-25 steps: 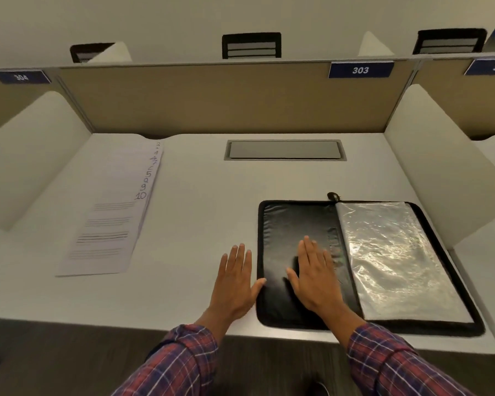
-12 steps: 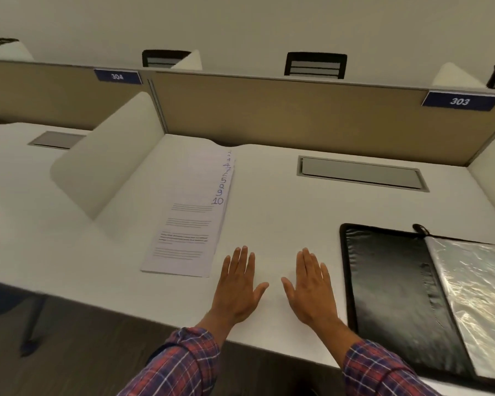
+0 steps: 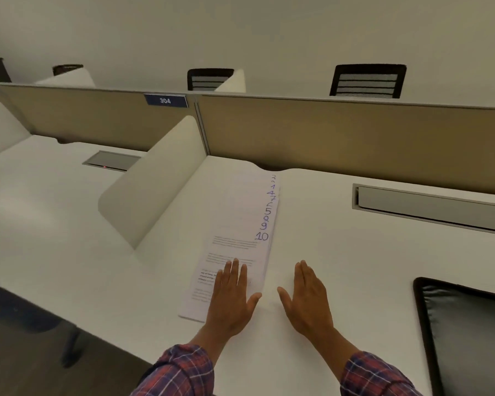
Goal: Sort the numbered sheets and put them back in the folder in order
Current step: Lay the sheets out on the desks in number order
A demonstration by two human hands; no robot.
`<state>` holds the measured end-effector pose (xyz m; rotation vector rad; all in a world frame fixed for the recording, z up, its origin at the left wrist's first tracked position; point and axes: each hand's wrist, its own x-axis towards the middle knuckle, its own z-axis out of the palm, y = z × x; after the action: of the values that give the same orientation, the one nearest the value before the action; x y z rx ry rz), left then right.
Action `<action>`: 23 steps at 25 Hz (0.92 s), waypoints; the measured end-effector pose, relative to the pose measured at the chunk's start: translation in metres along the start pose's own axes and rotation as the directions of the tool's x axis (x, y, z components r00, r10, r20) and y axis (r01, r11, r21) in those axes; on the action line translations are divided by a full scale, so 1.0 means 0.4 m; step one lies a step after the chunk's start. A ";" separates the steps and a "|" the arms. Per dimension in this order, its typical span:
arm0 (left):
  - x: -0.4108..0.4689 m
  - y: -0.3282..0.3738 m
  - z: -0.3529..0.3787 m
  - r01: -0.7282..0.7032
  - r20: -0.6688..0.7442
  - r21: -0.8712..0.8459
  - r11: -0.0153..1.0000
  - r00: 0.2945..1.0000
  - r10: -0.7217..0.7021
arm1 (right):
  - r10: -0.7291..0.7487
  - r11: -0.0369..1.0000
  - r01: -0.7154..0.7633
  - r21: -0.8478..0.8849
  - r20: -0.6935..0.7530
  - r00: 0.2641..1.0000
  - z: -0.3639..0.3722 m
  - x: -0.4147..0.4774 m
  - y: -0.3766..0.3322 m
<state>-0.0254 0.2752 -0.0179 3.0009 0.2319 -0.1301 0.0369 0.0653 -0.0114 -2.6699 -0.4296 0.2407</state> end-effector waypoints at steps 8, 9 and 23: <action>0.238 -0.155 -0.073 0.042 0.002 -0.059 0.997 0.999 -0.042 | 0.022 0.985 -0.027 0.170 0.029 0.999 -0.003 0.216 -0.081; 0.271 -0.170 -0.075 0.023 0.005 -0.062 0.998 1.000 -0.023 | 0.031 0.983 -0.034 0.179 0.019 0.999 -0.001 0.243 -0.087; 0.847 -0.361 -0.098 -0.162 -0.017 -0.122 0.979 0.987 0.161 | 0.345 0.858 -0.273 0.435 -0.094 0.934 -0.064 0.789 -0.155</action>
<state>0.2882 0.4717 -0.0289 2.8824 -0.0036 -0.0853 0.3224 0.2144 0.0064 -2.2954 0.1073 0.1738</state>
